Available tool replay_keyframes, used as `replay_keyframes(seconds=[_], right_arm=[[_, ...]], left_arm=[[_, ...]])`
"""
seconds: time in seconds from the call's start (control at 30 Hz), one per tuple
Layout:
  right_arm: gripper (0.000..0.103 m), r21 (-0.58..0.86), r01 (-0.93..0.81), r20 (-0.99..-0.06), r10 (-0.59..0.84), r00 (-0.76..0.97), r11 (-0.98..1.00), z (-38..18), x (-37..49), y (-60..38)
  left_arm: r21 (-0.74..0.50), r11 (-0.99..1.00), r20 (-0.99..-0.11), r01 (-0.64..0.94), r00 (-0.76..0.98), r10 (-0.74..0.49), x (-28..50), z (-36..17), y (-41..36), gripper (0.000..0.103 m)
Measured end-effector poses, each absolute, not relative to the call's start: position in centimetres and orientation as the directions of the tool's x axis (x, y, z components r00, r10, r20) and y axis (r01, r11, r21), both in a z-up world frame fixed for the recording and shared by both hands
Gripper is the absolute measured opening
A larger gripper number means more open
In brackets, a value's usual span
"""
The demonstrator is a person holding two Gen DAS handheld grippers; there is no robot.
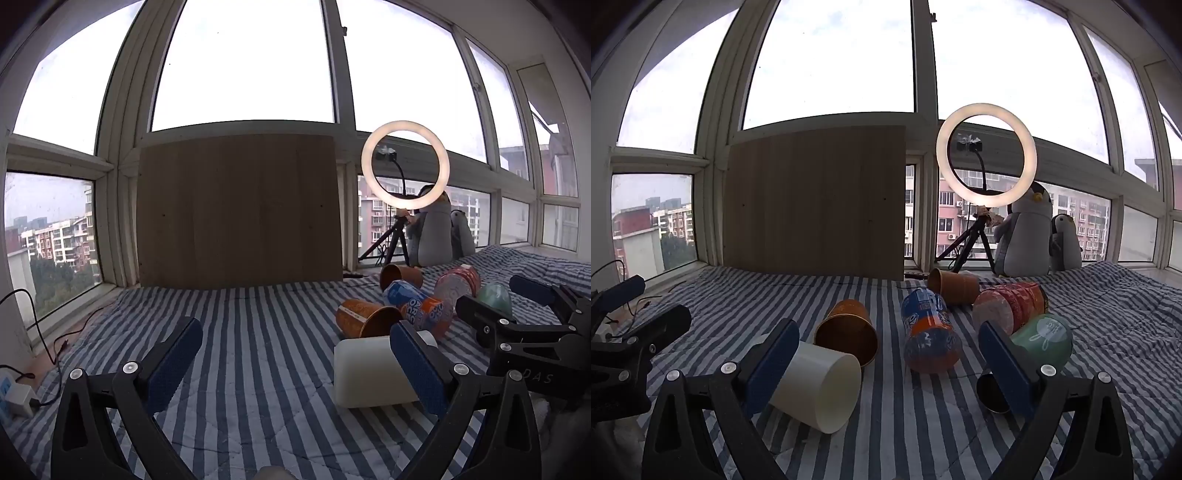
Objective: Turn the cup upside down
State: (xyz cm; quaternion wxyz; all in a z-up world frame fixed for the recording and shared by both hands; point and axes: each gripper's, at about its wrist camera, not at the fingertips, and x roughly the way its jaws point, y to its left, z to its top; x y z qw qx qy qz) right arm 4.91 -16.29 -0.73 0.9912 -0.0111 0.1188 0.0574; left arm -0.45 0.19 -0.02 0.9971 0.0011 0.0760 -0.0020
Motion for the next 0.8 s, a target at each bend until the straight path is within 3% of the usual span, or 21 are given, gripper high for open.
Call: replay_keyframes(seconds=[0.13,0.8], right_arm=[[0.099,-0.007,-0.121,-0.23,0.116,0.966,0.993,-0.9,5.1,-17.0],[0.102,-0.03,-0.104,-0.174,0.098,0.98,0.994,-0.4,3.8,-16.4]], left_arm=[[0.028,1.0,-0.198,0.0,0.98,0.006,0.4,-0.1,-0.2,0.103],[-0.018,0.998,-0.181,-0.061,0.982,0.057,0.0,0.0,0.8,0.103]])
